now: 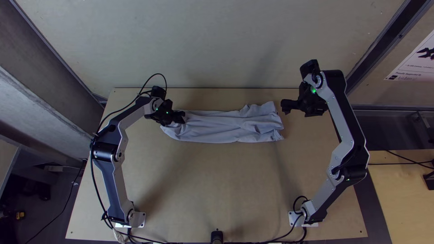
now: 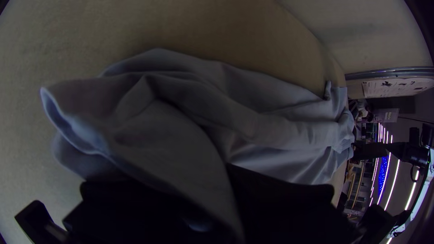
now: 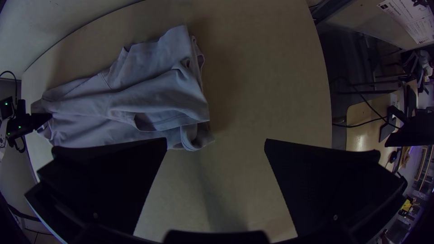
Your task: Fold the t-shirt
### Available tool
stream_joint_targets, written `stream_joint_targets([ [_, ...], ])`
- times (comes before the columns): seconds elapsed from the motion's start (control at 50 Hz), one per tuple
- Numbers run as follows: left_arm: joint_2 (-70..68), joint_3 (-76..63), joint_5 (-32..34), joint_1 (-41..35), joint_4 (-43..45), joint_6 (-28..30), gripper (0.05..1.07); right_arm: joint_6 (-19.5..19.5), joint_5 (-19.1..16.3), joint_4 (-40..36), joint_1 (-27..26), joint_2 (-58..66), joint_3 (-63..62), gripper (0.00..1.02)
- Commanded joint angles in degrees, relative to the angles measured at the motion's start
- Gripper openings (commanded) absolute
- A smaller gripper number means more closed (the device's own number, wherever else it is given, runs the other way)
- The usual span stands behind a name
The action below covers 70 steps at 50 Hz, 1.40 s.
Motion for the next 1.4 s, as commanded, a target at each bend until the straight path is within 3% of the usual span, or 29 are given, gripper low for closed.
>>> stream_joint_targets([
  [0.0,2.1,-1.1,-2.3,1.0,-1.8,-1.1,0.08,1.2,0.2,-0.4,-0.3,-1.3,-1.0,0.99],
  [0.22,0.2,1.2,-3.0,7.2,-6.3,2.5,0.08,1.2,0.2,0.4,-0.4,-1.1,-0.9,0.99],
  [0.76,-1.0,12.1,-8.8,28.9,-19.7,19.8,0.08,0.8,1.4,3.5,1.0,-0.3,-1.8,0.99],
  [0.92,-1.8,15.2,-14.7,32.7,-22.1,24.4,0.08,1.0,2.0,4.0,1.0,0.0,-1.8,0.99],
  [1.14,-2.8,20.4,-23.1,32.8,-27.5,27.9,0.08,1.1,3.7,4.1,1.1,0.0,-2.7,0.99],
  [1.38,-8.2,20.8,-29.3,23.9,-31.4,25.6,0.08,1.1,4.5,4.7,1.0,-0.7,-4.8,0.99],
])
